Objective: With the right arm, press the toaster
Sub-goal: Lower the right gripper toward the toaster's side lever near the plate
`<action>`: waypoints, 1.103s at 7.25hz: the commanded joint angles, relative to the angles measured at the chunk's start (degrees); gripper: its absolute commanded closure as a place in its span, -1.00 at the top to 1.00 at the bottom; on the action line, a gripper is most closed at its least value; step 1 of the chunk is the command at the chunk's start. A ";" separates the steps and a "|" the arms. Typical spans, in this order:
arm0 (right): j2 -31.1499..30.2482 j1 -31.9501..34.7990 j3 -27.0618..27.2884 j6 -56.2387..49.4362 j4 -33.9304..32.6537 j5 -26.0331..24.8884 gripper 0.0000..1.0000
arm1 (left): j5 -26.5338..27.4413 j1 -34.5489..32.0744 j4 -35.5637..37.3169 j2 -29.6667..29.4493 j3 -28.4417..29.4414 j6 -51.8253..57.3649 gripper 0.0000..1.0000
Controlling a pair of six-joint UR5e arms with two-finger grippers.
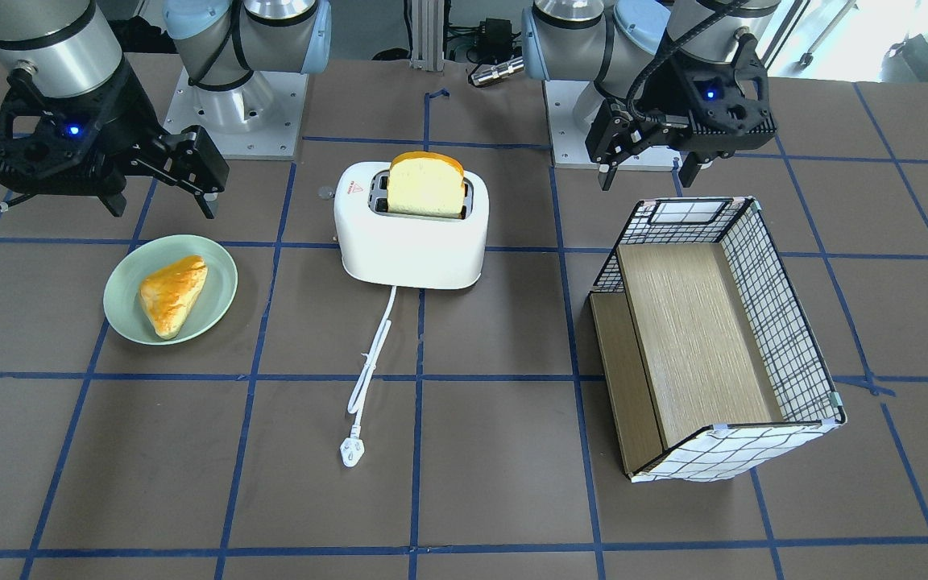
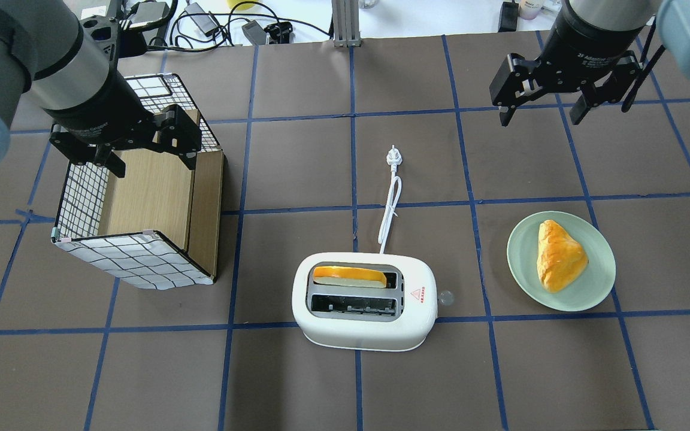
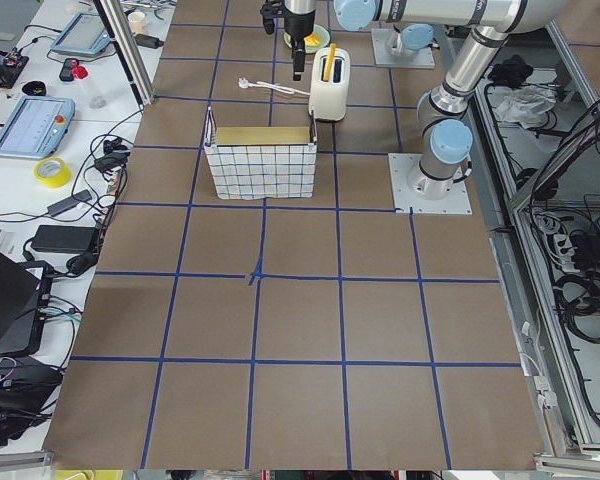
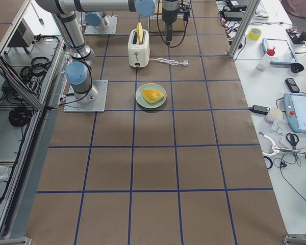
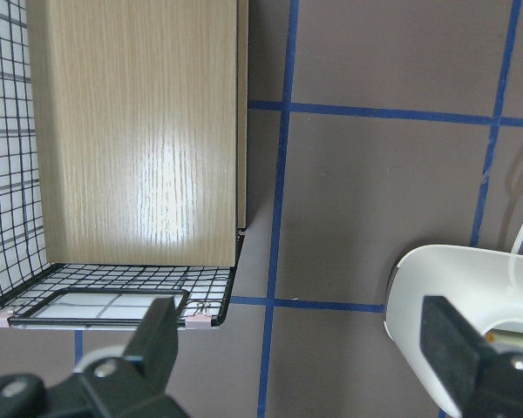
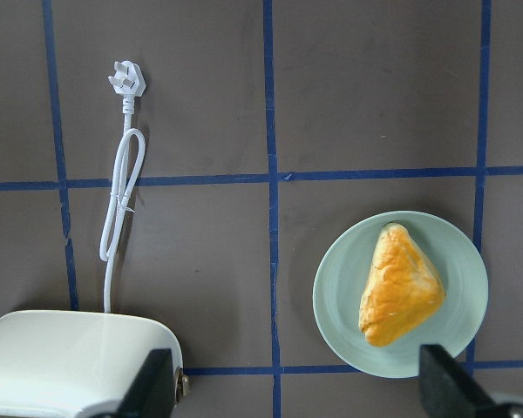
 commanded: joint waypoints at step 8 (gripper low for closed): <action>-1.92 0.00 0.87 4.45 9.20 -0.18 0.93 | 0.00 0.00 0.00 0.00 0.00 0.00 1.00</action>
